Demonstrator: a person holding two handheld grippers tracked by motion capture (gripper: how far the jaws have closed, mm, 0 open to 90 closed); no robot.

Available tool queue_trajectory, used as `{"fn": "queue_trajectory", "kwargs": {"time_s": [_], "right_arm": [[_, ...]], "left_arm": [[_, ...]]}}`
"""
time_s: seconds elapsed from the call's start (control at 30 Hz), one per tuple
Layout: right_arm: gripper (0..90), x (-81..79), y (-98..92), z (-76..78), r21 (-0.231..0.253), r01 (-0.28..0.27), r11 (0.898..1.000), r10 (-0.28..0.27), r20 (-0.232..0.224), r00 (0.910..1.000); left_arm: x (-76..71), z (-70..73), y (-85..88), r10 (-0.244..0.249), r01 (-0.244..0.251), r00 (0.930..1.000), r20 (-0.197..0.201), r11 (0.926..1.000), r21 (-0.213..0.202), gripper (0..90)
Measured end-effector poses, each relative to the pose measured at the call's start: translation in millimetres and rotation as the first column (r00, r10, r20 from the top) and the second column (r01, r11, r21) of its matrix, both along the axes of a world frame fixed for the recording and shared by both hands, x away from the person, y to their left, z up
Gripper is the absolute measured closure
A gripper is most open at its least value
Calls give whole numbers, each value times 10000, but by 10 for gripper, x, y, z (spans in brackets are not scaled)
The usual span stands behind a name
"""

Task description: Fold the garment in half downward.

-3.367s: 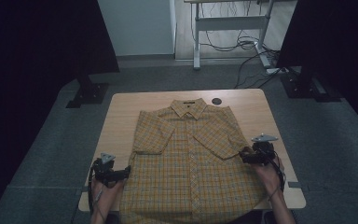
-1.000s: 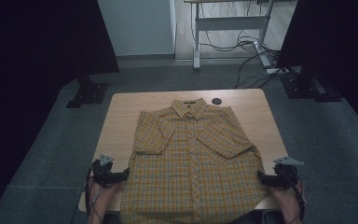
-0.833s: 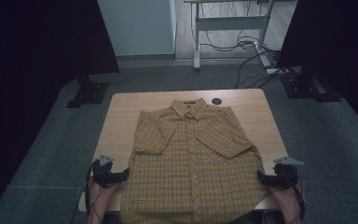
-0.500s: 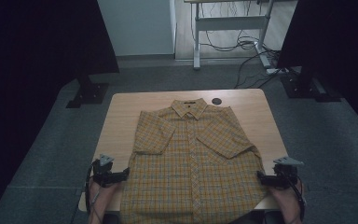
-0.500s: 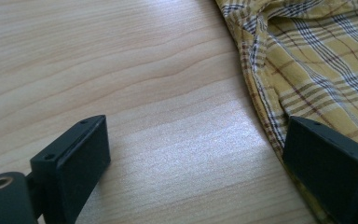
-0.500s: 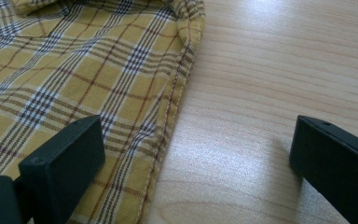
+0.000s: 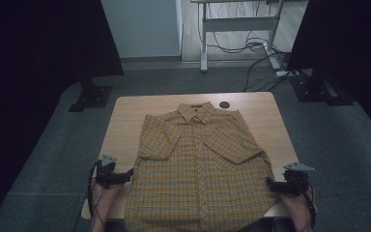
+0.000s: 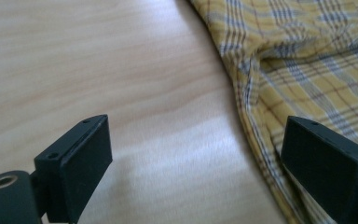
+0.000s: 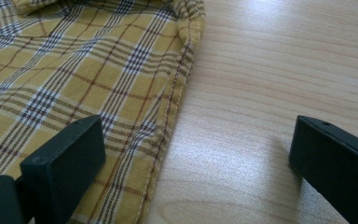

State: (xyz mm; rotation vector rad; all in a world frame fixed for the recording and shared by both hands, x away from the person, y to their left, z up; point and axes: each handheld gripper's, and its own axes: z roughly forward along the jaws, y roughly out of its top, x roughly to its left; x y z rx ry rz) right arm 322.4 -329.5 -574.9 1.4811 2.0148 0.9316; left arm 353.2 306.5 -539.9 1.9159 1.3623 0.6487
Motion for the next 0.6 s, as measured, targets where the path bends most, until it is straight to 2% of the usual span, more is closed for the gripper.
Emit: {"fn": "queue_trajectory", "kwargs": {"time_s": [0.23, 0.4, 0.53, 0.6], "right_arm": [[30, 0, -2, 0, 0, -15, 10000, 15, 0, 10000], [30, -1, -4, 0, -1, -40, 10000, 40, 2, 10000], [30, -2, -4, 0, 2, -48, 10000, 48, 2, 10000], [31, -2, -4, 0, 2, -49, 10000, 49, 2, 10000]], "left_arm": [[207, 107, -40, -215, 224, 9996, 163, 9982, -548, 97], [398, 177, -141, -377, 393, 9989, 279, 9974, -599, 96], [559, 223, -234, -467, 484, 9981, 395, 9979, -441, 97], [642, 238, -269, -499, 521, 9980, 401, 9970, -565, 99]]}}
